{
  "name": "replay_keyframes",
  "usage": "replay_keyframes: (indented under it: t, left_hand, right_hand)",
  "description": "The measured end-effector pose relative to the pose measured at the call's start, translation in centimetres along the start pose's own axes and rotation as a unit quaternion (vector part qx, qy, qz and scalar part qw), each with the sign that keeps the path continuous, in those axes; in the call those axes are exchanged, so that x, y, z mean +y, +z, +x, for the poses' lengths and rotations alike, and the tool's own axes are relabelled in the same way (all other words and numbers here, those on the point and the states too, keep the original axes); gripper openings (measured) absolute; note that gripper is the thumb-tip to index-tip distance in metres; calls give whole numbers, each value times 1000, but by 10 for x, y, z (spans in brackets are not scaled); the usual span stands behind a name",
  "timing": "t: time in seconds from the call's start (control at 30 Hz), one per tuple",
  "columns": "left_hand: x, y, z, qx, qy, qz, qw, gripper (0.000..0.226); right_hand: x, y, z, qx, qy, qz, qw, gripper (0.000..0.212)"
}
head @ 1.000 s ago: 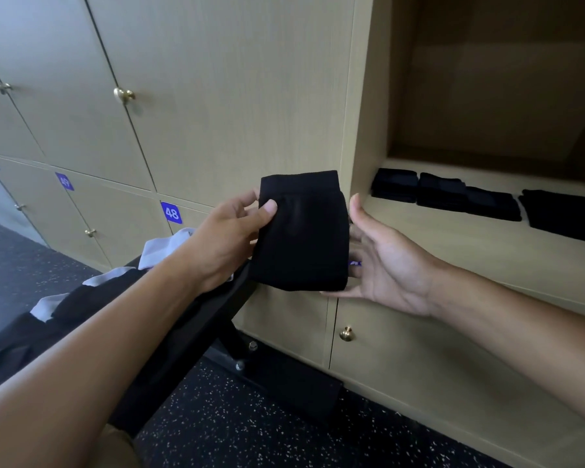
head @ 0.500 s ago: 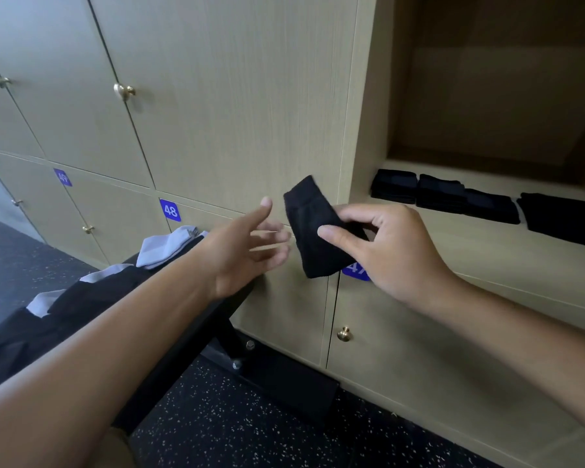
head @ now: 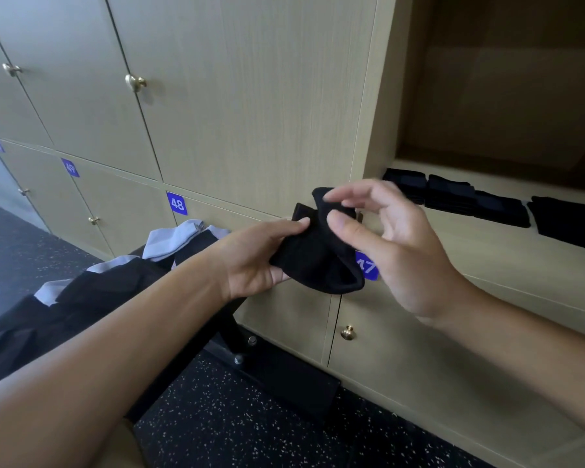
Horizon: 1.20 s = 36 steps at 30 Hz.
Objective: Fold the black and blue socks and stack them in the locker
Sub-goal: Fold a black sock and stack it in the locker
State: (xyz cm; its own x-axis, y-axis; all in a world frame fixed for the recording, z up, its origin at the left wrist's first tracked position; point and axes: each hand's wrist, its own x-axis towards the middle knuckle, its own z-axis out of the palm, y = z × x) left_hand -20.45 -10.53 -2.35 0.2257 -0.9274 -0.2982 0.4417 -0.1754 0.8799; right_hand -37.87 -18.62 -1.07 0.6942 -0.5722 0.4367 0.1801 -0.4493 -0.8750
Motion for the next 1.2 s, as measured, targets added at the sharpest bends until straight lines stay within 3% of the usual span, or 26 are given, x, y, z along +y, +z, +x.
replay_keyframes:
  t: [0.13,0.27,0.43,0.63,0.77,1.03,1.2]
  left_hand:
    - [-5,6,0,-1,24,12,1000,34]
    - [-11,9,3,6,43,35,998,32]
    - [-18,16,3,1,59,53,997,12]
    - [-17,18,3,51,69,32,996,17]
    - [-13,18,3,87,56,-27,994,15]
    - [-15,27,1,133,89,-67,985,15]
    - [-19,38,1,118,105,-70,985,11]
  right_hand:
    - [6,0,6,110,99,119,982,51]
    - [9,-1,5,152,143,84,974,67]
    - [15,-2,4,145,175,-12,974,46]
    - [18,-12,5,131,182,-79,971,15]
    - [20,-16,5,147,146,-143,968,11]
    - [24,0,-3,128,120,-169,970,14]
    - [25,10,-3,130,111,-163,972,13]
